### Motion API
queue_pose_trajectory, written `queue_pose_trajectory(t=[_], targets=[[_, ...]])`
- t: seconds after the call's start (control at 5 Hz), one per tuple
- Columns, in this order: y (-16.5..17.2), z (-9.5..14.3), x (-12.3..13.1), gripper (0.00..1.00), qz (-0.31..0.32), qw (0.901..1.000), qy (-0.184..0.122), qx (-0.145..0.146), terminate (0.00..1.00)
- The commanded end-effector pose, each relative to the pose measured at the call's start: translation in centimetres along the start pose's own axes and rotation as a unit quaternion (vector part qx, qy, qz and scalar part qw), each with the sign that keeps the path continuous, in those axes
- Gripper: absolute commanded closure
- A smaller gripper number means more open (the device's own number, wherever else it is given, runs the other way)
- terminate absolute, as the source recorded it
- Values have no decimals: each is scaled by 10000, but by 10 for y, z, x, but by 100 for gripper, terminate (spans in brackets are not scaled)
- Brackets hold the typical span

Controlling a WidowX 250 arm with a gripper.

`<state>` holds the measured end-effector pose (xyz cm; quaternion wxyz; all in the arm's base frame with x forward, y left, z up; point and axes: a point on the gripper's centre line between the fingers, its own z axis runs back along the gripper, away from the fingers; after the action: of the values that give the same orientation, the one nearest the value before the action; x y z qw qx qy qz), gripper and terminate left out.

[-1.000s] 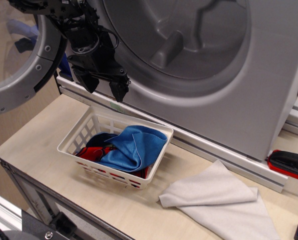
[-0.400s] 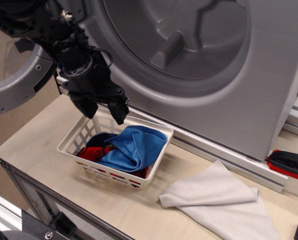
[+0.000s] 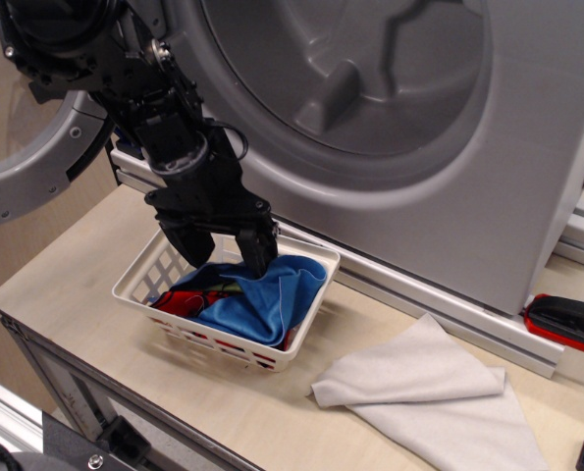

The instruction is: Put clothes in laundry machine

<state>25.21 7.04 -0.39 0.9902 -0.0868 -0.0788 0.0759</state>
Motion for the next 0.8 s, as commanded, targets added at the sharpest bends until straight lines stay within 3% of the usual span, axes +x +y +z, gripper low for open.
queue_pose_trajectory(t=[0.0,0.4,0.6], targets=[[-7,27,6,0,-476,9976,-396,-302,0],[-4,-8,5,0,-301,9993,-224,-8,0],[2,-18,9,0,-145,9990,-365,202,0]])
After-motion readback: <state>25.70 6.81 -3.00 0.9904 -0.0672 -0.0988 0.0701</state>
